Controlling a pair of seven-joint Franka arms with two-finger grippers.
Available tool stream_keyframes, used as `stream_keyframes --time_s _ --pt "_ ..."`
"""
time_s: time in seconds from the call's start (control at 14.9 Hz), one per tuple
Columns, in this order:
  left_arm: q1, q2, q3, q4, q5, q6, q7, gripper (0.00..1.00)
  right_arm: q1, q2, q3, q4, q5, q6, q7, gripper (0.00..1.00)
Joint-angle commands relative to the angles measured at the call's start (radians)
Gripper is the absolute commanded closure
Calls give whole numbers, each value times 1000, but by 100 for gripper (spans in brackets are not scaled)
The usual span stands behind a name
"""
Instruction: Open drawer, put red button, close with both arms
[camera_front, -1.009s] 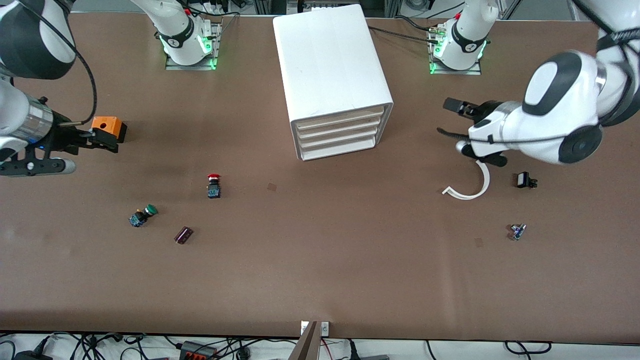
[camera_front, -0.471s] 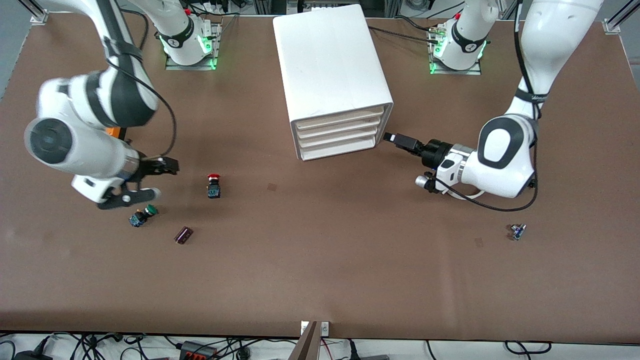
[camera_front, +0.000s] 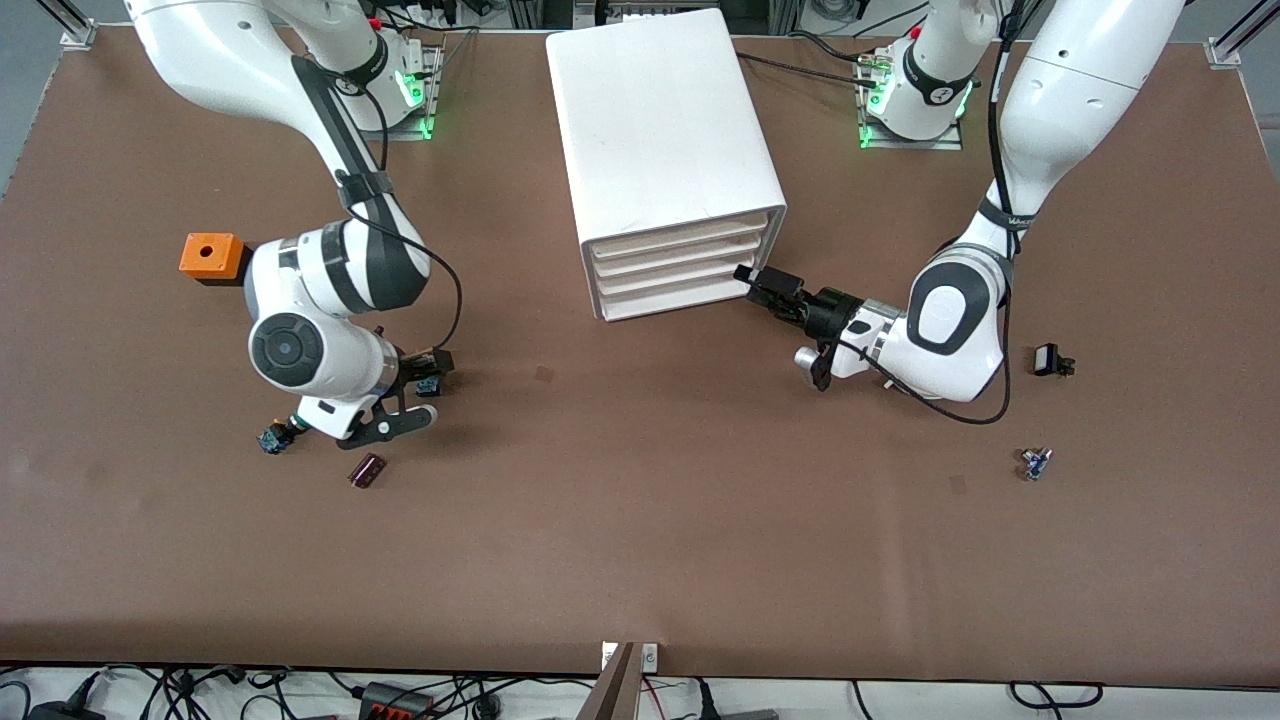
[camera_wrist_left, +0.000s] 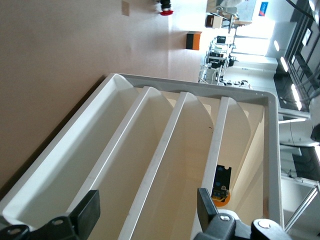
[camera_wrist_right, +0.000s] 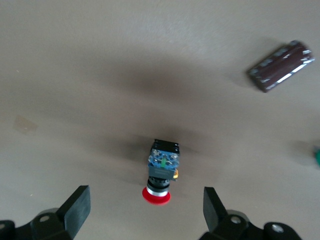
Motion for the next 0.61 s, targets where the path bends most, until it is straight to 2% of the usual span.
stream_keyframes --time_s 0.0,0.34,0.54 --pt "-14 -9 3 -13 -21 -29 77 25 3 9 -14 5 8 -5 13 0" --pt "-19 18 -12 -59 -49 -26 155 25 -12 32 -15 -61 10 34 31 0" --pt "-48 57 -29 -68 -77 -8 174 32 -8 78 -15 -64 10 84 62 0"
